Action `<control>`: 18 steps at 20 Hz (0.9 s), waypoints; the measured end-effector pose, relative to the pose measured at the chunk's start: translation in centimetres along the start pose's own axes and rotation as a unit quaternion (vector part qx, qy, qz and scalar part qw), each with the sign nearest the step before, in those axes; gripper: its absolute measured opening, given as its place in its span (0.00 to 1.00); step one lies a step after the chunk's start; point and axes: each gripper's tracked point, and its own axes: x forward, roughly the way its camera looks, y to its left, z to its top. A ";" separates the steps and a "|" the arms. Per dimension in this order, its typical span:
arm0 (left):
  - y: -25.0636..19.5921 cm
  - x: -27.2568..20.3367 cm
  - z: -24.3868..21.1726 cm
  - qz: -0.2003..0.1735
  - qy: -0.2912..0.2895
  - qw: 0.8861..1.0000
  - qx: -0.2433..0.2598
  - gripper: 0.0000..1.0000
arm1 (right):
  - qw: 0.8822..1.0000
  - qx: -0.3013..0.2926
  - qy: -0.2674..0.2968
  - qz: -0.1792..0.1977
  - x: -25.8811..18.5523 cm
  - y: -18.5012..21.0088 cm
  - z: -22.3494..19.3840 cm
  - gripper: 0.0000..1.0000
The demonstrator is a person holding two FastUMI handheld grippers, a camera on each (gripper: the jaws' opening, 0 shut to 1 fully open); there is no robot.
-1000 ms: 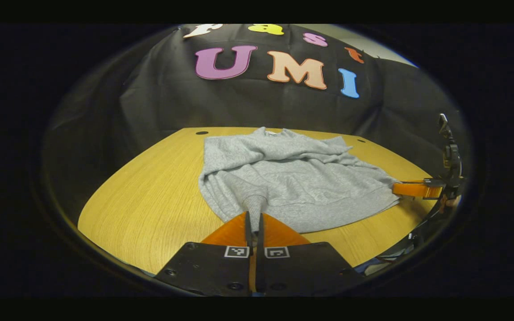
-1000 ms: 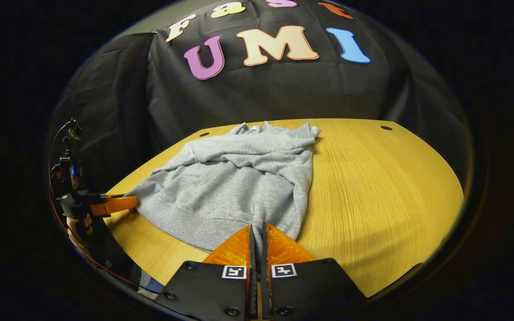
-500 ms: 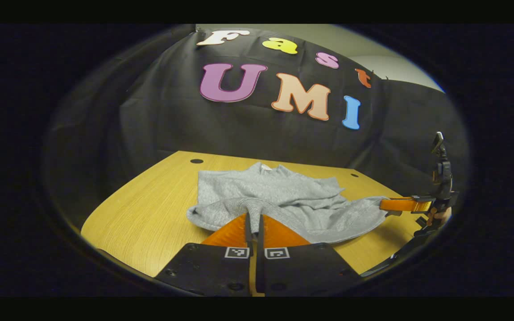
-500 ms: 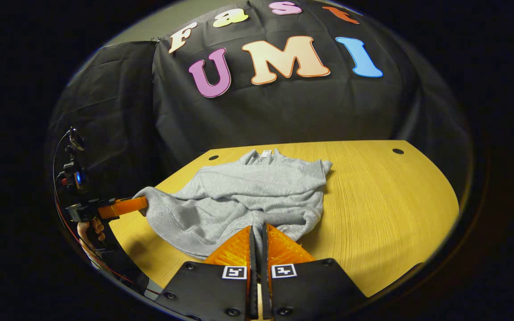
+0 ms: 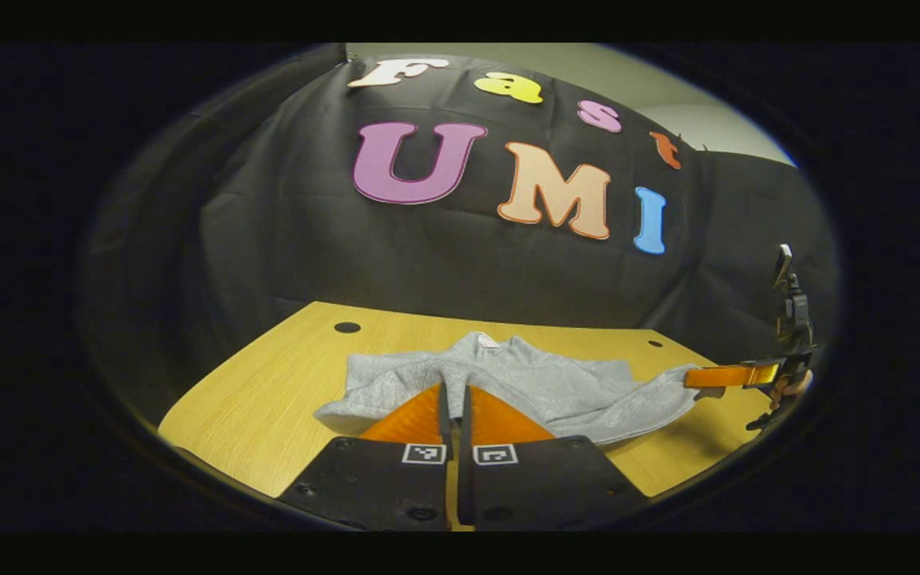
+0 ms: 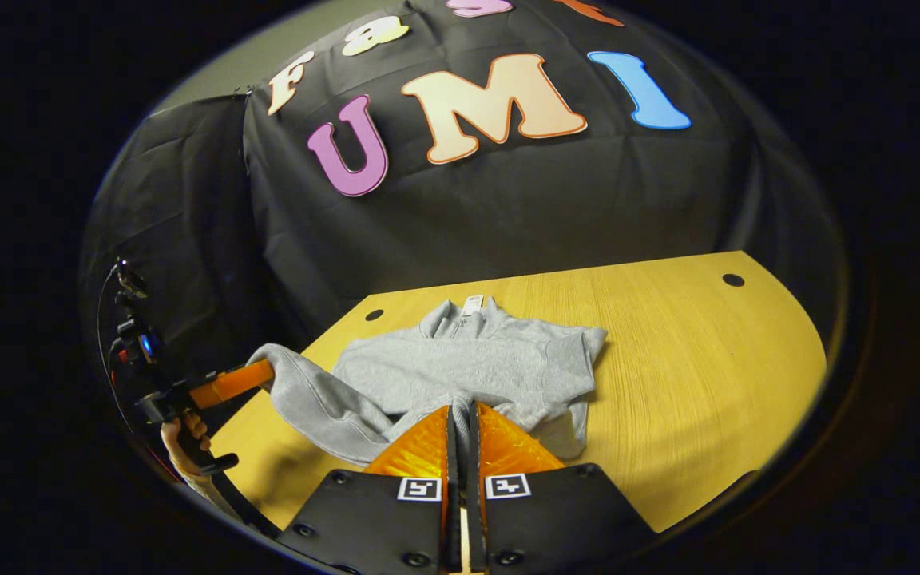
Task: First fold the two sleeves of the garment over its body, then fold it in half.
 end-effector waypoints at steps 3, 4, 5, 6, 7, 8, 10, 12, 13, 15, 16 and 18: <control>0.2 2.9 0.3 0.002 0.009 1.000 -0.016 0.00 | 1.000 0.019 0.006 -0.014 2.4 -1.8 0.6 0.06; 0.3 3.8 0.3 0.004 0.010 1.000 -0.018 0.00 | 1.000 0.021 0.007 -0.023 3.1 -2.4 0.8 0.06; 0.5 4.8 0.0 0.008 0.014 1.000 -0.014 0.00 | 0.999 0.025 0.010 -0.029 3.9 -2.9 0.9 0.06; 0.7 5.6 -0.3 0.012 0.020 1.000 -0.009 0.00 | 0.999 0.031 0.013 -0.032 4.8 -3.0 0.9 0.05; 1.0 6.5 -0.7 0.017 0.025 1.000 -0.006 0.00 | 0.999 0.036 0.014 -0.036 5.6 -3.3 1.2 0.05; 1.2 7.3 -0.9 0.020 0.030 0.999 -0.005 0.00 | 0.998 0.040 0.016 -0.041 6.5 -3.6 1.2 0.05; 1.4 8.5 -1.4 0.027 0.036 0.999 -0.005 0.00 | 0.998 0.047 0.020 -0.048 7.8 -4.1 1.0 0.06; 1.6 9.6 -1.7 0.034 0.041 0.999 -0.006 0.00 | 0.997 0.056 0.024 -0.053 8.8 -4.6 0.9 0.05; 1.6 10.1 -1.8 0.036 0.042 0.998 -0.005 0.00 | 0.996 0.060 0.026 -0.058 9.2 -4.8 0.9 0.05; 1.7 10.9 -2.1 0.041 0.044 0.998 0.003 0.00 | 0.995 0.067 0.026 -0.064 10.4 -5.6 0.7 0.05; 1.7 11.3 -2.1 0.044 0.043 0.998 0.006 0.00 | 0.995 0.071 0.025 -0.066 10.7 -5.7 0.8 0.05; 1.8 11.9 -2.1 0.052 0.039 0.998 0.013 0.03 | 0.995 0.076 0.021 -0.066 11.3 -5.9 1.1 0.08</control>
